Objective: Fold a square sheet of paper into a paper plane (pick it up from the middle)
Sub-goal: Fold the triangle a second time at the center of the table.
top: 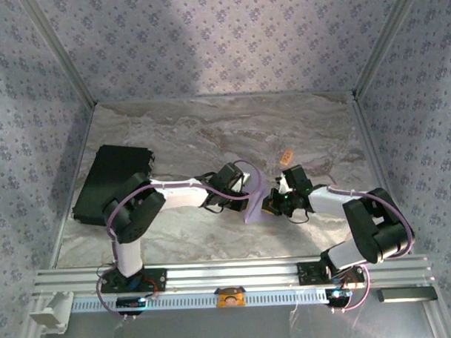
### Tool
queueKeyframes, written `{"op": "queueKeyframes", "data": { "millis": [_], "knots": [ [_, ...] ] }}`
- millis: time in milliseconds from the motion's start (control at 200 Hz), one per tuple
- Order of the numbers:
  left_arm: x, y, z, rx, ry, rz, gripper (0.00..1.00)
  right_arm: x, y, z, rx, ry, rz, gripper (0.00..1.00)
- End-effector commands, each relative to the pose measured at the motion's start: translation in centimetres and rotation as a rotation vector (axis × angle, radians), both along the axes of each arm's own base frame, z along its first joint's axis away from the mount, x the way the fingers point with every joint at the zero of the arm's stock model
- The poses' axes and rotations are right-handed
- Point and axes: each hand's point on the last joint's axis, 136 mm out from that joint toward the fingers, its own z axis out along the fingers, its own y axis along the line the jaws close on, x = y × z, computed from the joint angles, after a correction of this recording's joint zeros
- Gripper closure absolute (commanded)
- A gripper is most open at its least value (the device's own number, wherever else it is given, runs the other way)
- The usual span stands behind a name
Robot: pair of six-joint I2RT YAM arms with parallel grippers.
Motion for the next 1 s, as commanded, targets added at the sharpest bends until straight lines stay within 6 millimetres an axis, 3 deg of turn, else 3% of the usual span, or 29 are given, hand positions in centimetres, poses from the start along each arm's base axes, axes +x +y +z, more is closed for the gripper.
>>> {"op": "queueKeyframes", "data": {
  "millis": [0, 335, 994],
  "knots": [
    [0.1, 0.2, 0.2, 0.009, 0.004, -0.016, 0.99, -0.8, -0.8, -1.2, -0.038, 0.038, -0.002, 0.98],
    [0.8, -0.4, 1.2, -0.014, -0.023, -0.016, 0.99, -0.9, -0.9, -1.2, -0.036, 0.043, -0.003, 0.98],
    [0.8, -1.0, 1.3, -0.032, -0.008, -0.044, 0.98, -0.9, -1.0, -1.3, -0.04, 0.049, 0.003, 0.98]
  ]
}}
